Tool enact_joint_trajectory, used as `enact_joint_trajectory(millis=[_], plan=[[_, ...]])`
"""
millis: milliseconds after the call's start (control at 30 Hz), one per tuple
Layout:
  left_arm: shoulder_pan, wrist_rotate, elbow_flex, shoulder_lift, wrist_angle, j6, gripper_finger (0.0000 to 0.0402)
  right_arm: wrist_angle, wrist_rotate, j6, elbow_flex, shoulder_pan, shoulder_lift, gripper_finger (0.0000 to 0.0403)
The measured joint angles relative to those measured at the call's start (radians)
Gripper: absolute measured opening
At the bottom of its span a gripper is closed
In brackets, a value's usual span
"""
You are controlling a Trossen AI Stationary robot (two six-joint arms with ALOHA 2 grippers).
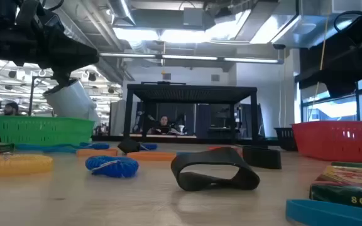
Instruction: Pick & Place Office Desk Supplies
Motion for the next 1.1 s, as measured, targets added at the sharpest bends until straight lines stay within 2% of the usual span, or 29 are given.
enact_joint_trajectory(millis=[400, 533, 800, 967, 1100], plan=[[0.0, 0.0, 0.0, 0.0, 0.0, 0.0, 0.0091, 0.0, 0.001, -0.002, 0.0, 0.0, 0.0, 0.0158], [0.0, 0.0, 0.0, 0.0, 0.0, 0.0, 0.0091, 0.007, 0.033, -0.045, 0.0, 0.0, 0.0, 0.0158], [0.0, 0.0, 0.0, 0.0, 0.0, -0.001, 0.0091, 0.177, 0.061, -0.052, 0.0, 0.0, 0.0, 0.0158], [0.0, 0.0, 0.0, 0.0, 0.0, -0.001, 0.0091, 0.207, 0.064, -0.051, 0.0, 0.0, 0.0, 0.0158], [0.0, 0.0, 0.0, 0.0, 0.0, -0.001, 0.0091, 0.229, 0.18, -0.058, 0.0, -0.007, 0.0, 0.0158]])
